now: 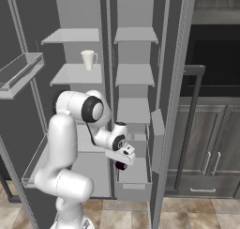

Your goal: Take the eggplant and potato from the fridge shelf and place them in the freezer drawer to begin freezing them.

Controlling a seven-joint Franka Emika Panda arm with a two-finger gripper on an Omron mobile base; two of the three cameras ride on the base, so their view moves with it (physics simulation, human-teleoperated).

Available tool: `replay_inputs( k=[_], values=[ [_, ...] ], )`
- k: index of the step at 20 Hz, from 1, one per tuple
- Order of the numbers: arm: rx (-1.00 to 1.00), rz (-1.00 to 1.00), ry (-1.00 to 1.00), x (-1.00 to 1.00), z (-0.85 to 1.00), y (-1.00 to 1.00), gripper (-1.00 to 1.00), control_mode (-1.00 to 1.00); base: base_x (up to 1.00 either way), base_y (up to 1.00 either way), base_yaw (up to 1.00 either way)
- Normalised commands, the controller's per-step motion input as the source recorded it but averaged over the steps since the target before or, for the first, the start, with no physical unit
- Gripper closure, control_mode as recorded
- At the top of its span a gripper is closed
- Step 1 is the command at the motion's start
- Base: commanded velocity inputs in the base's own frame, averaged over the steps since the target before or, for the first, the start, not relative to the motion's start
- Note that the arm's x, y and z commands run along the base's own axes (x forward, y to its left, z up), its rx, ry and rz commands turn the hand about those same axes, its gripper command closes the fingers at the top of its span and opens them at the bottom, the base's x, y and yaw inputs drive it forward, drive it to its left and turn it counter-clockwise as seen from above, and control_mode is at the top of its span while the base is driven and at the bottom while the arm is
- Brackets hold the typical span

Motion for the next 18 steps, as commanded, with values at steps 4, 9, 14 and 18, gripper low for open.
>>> replay_inputs(
  k=[4, 9, 14, 18],
  values=[
    [0.04, 0.00, 0.00, 0.16, -0.20, -0.08, 1.00, -1.00, 0.00, 0.00, 0.00],
    [0.00, 0.00, 0.00, 0.05, -0.37, 0.00, 1.00, -1.00, 0.00, 0.00, 0.00],
    [0.00, 0.00, 0.00, 0.02, -0.36, 0.00, 1.00, -1.00, 0.00, 0.00, 0.00],
    [0.01, 0.00, 0.00, 0.09, -0.24, 0.00, 1.00, -1.00, 0.00, 0.00, 0.00]
  ],
)
